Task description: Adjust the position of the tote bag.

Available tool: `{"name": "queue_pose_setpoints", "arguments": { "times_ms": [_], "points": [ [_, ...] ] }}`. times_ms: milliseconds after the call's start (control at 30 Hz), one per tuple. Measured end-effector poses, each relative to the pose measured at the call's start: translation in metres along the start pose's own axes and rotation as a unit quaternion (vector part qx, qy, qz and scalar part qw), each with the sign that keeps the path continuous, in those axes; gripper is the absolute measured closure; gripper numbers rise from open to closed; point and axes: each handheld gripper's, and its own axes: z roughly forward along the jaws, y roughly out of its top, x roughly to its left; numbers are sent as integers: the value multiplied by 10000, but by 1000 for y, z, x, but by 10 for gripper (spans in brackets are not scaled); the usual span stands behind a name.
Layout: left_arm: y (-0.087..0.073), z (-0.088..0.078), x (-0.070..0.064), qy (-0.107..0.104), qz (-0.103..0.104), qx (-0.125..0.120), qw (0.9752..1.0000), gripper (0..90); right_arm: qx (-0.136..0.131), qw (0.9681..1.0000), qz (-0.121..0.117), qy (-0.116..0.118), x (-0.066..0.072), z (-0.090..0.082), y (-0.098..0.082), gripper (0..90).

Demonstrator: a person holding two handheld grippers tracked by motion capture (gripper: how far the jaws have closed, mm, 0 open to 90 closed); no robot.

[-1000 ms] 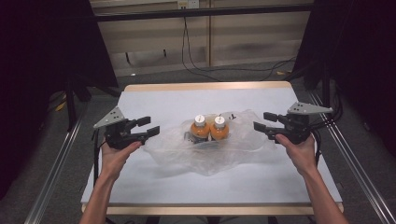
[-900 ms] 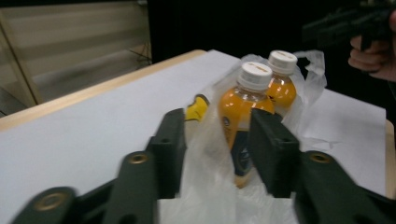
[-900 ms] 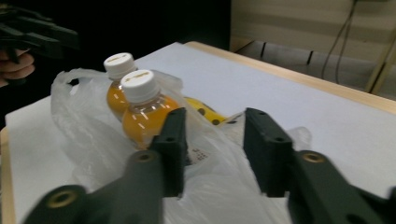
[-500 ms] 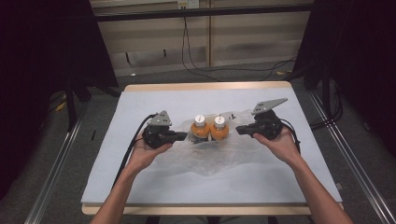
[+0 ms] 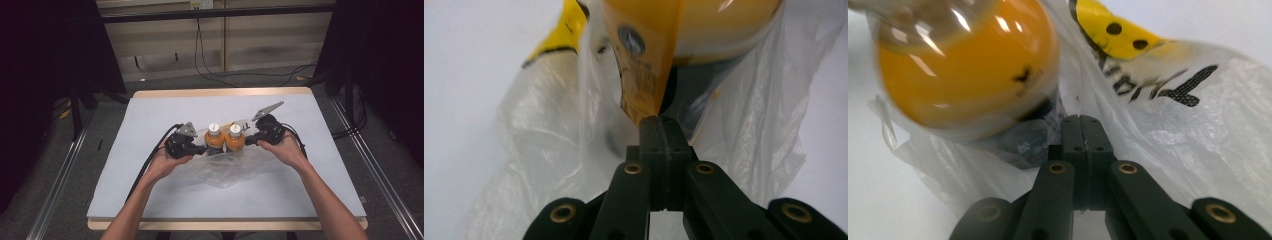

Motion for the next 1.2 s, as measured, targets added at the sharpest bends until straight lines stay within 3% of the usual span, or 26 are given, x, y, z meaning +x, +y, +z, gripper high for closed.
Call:
{"name": "queue_pose_setpoints", "arguments": {
  "times_ms": [200, 333, 400, 500, 567, 600, 767, 900, 967, 1000, 1033, 1067, 1100, 1133, 1200],
  "points": [
    [-7, 15, 7, 198, 38, 498, 9986, 900, 387, 9992, -47, -72, -5, 25, -12, 900],
    [-10, 16, 13, 266, -32, 517, 9983, 900, 581, 9980, -79, -240, -6, 36, -22, 900],
    [-14, 20, 12, 326, -15, 638, 9974, 900, 589, 9979, -86, -268, -8, 37, -28, 900],
    [-22, 23, 7, 425, -25, 604, 9973, 900, 642, 9973, -177, -302, -9, 36, -36, 900],
    [-26, 22, 6, 413, -40, 574, 9975, 900, 936, 9933, -377, -564, -8, 32, -34, 900],
    [-27, 21, 5, 403, -55, 591, 9974, 900, 936, 9933, -377, -564, -8, 32, -34, 900],
    [-30, 18, 2, 607, 242, 650, 9957, 900, 1069, 9907, -509, -678, -6, 28, -37, 900],
    [-26, 17, -4, 807, 583, 980, 9902, 900, 1220, 9875, -620, -777, -6, 25, -37, 900],
    [-27, 17, -3, 781, 571, 962, 9907, 900, 1319, 9850, -684, -876, -5, 23, -38, 900],
    [-27, 16, -2, 809, 617, 1008, 9897, 900, 1359, 9834, -758, -937, -6, 22, -38, 900],
    [-28, 15, -1, 865, 604, 1017, 9892, 900, 1533, 9769, -862, -1212, -7, 19, -40, 900],
    [-29, 13, 1, 844, 591, 1056, 9891, 900, 1533, 9769, -862, -1212, -7, 19, -40, 900],
    [-31, 11, 3, 936, 606, 1139, 9872, 900, 1584, 9762, -857, -1209, -9, 16, -41, 900],
    [-33, 9, 5, 975, 596, 1184, 9864, 900, 1614, 9771, -731, -1175, -11, 13, -43, 900],
    [-39, 3, 12, 858, 428, 1107, 9892, 900, 1542, 9797, -663, -1094, -17, 9, -48, 900]
  ]
}}
